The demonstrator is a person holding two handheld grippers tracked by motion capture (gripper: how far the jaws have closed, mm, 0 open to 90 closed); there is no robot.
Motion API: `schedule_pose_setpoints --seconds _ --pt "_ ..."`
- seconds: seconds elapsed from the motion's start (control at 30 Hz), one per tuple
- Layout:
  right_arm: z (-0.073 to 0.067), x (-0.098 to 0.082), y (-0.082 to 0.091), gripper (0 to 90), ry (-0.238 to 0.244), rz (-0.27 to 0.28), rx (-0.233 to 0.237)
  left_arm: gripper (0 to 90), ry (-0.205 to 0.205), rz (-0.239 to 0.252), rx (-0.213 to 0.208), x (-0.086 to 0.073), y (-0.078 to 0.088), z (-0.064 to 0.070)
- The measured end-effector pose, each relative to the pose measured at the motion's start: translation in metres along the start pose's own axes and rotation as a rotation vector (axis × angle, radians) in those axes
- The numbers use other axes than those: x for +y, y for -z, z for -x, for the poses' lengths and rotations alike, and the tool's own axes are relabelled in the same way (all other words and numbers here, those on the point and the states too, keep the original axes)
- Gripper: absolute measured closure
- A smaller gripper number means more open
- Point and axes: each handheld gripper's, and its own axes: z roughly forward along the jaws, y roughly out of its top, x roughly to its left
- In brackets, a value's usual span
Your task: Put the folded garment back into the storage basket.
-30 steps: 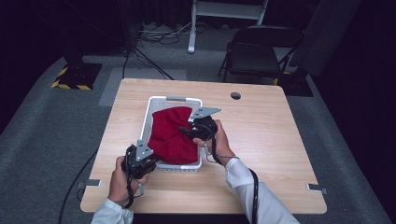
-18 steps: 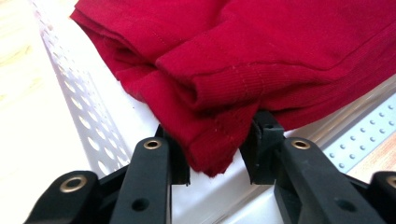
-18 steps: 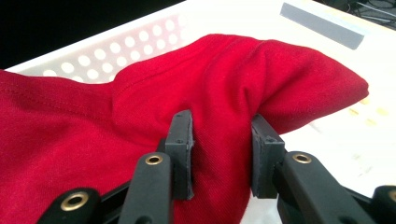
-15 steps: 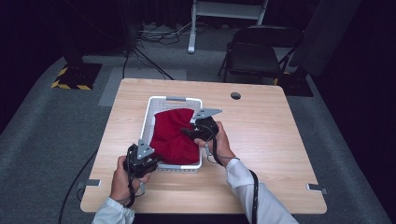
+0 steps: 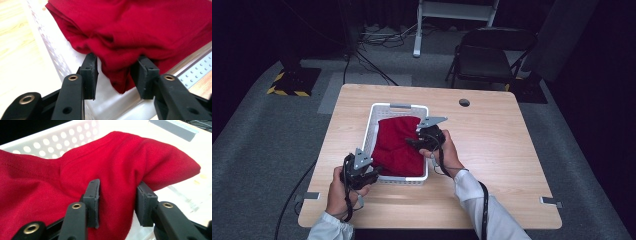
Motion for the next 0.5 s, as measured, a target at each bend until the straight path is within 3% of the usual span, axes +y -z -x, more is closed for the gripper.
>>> schedule_pose_setpoints --seconds 0.17,0.5 --pt "-0.0027 -0.0003 -0.0011 55.2 0.04 -0.022 -0.027 56.6 -0.01 -0.006 -0.008 -0.0005 0.0005 0.0015" --pt "-0.0001 -0.0053 -0.0024 49.8 0.052 -0.048 -0.04 55.2 -0.005 0.048 -0.032 0.003 0.009 0.0061"
